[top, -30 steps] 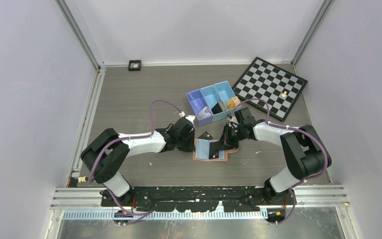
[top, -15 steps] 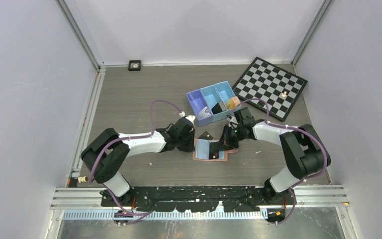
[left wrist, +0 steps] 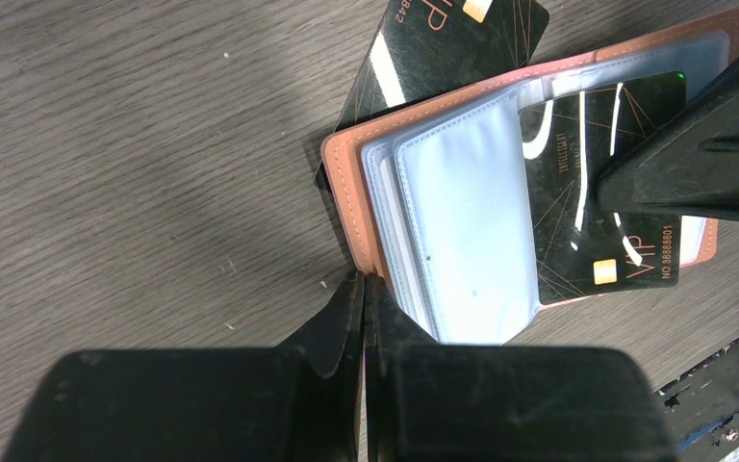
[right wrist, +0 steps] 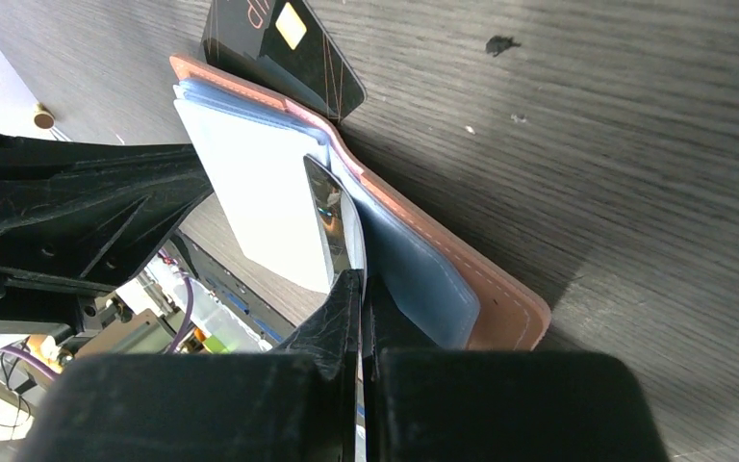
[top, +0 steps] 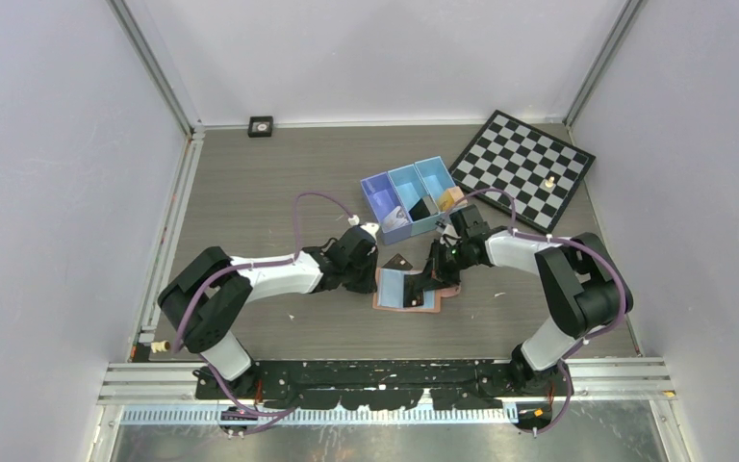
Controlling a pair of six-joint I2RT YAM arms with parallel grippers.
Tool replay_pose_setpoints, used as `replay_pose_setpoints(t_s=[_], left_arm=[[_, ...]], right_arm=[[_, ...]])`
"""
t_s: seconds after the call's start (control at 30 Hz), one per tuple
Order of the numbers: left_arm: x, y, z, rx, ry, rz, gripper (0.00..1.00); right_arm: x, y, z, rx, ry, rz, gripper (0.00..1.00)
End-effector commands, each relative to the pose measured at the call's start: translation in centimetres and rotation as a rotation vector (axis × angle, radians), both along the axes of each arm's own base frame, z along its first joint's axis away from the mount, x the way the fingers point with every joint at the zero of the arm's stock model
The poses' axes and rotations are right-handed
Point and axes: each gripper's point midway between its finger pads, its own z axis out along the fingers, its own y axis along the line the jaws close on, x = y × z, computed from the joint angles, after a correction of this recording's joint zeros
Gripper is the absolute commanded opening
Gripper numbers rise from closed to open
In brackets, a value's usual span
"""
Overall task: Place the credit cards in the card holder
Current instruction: Insert the credit card into the card holder.
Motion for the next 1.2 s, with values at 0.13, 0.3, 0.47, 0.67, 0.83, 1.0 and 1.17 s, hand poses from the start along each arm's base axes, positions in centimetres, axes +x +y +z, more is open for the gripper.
replay_pose_setpoints(t_s=[0.13,0.3,0.47,0.67,0.83,1.0,1.17], left_arm=[[-0.5,2.0,-2.7,0.115,0.032,0.001,0.00],[-0.7,1.9,-2.7,0.113,0.036,-0.002,0.00],[-0.7,2.2,-2.6,0.117,0.033,0.004,0.00],[-0.8,2.3,-2.6,0.116,0.034,0.006,0.00],[-0.8,2.3,-2.6,0.114,0.034,0.007,0.00],[-0.8,2.3,-2.6,0.112,0.035,0.005,0.00],[-0.9,2.2,-2.6,0.108,0.036,0.003,0.00]], right_arm=[[0.3,-0.3,-2.9,-0.111,-0.040,-0.018,0.01],[0.6,0.1,-3.1,-0.103,-0.048,-0.036,0.00],[1.3,0.0,-2.9,-0.119,-0.086,-0.079,0.00],[2.0,0.2,-2.9,-0.105,-0.105,-0.127,0.00],[2.3,0.5,-2.8,-0.081,-0.115,-0.145,0.01],[2.3,0.6,-2.8,-0.074,-0.115,-0.143,0.00],[3.0,1.1,-2.2,-0.044,-0.146,-0.157,0.01]])
